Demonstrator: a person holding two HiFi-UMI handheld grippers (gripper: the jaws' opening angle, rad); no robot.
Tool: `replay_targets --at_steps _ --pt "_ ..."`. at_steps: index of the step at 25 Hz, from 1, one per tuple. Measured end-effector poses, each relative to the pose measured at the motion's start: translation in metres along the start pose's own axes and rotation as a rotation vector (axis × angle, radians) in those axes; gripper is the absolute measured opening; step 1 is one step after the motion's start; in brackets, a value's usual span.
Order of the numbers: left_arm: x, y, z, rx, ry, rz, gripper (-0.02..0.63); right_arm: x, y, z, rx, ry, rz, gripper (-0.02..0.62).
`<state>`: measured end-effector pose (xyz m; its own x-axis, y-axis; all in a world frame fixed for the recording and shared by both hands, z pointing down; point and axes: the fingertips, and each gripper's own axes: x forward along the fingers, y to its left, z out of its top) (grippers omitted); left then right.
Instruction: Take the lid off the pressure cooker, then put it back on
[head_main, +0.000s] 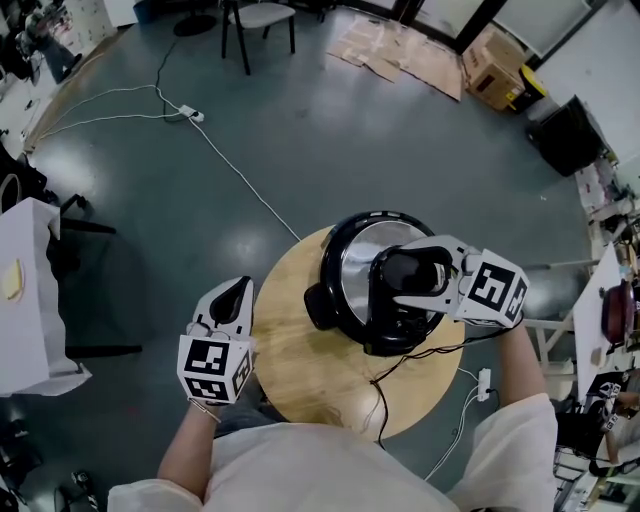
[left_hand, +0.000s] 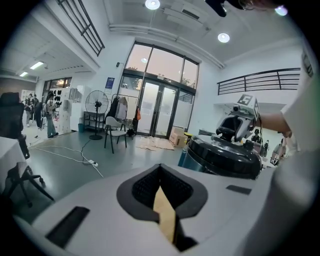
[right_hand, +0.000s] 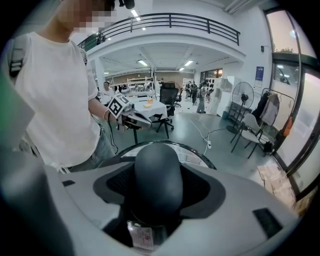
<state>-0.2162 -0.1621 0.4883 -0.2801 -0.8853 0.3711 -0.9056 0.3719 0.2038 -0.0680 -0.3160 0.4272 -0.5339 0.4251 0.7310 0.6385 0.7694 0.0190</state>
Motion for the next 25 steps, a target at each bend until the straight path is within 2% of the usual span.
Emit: replay_targets --at_steps 18,25 --pt "0.009 0.000 0.002 -0.009 0.014 -0.050 -0.011 -0.002 -0.005 0.001 0.046 0.020 -0.072 0.316" --pt "0.010 -0.002 0.004 -0.002 0.007 -0.077 -0.011 -0.013 -0.010 0.017 0.067 -0.028 -0.139 0.341"
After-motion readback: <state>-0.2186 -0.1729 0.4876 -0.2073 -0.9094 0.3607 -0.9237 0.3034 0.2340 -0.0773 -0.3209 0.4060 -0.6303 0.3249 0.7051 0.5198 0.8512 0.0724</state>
